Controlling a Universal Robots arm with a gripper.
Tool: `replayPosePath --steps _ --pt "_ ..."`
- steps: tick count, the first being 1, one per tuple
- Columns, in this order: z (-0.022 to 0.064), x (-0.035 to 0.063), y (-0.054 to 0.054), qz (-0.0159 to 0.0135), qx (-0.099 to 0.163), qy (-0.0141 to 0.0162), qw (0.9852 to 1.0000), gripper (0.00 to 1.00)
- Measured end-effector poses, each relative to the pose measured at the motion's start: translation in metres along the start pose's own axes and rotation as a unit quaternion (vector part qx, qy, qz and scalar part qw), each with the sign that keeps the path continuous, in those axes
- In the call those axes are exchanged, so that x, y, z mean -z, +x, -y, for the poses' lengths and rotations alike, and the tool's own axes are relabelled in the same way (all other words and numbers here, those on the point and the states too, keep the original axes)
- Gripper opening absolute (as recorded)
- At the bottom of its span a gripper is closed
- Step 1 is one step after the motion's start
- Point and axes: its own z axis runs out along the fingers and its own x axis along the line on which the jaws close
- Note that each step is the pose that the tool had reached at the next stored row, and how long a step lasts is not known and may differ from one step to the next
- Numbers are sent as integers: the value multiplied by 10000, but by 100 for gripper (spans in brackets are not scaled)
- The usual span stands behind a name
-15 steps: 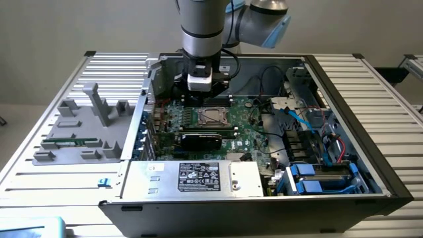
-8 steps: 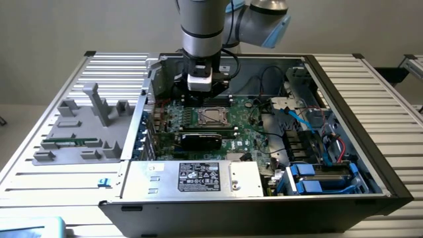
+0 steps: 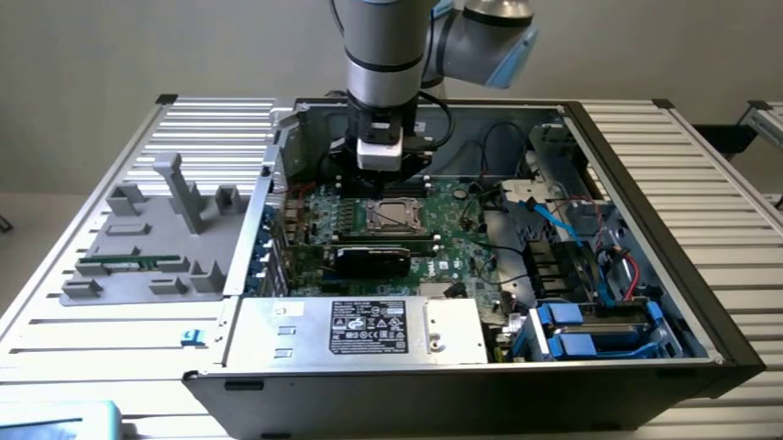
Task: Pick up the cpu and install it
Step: 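Install the second cpu locking lever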
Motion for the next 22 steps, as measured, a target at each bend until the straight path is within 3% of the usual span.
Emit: replayPosePath --steps 8,10,11,12,15,17,19,22 --pt "-116 -3 -38 3 0 33 10000 11" --pt "-126 -20 -76 -5 2 58 10000 11" --pt "-130 -27 -88 -16 4 73 10000 11" --pt "-134 -33 -95 -46 9 85 10000 11" --pt "-148 -43 -104 -189 34 117 9997 11" --pt "-179 -60 -107 -209 38 128 9997 11" --pt "-207 -83 -113 -211 38 143 9997 11" --pt "-226 -124 -128 -207 37 189 9996 11"
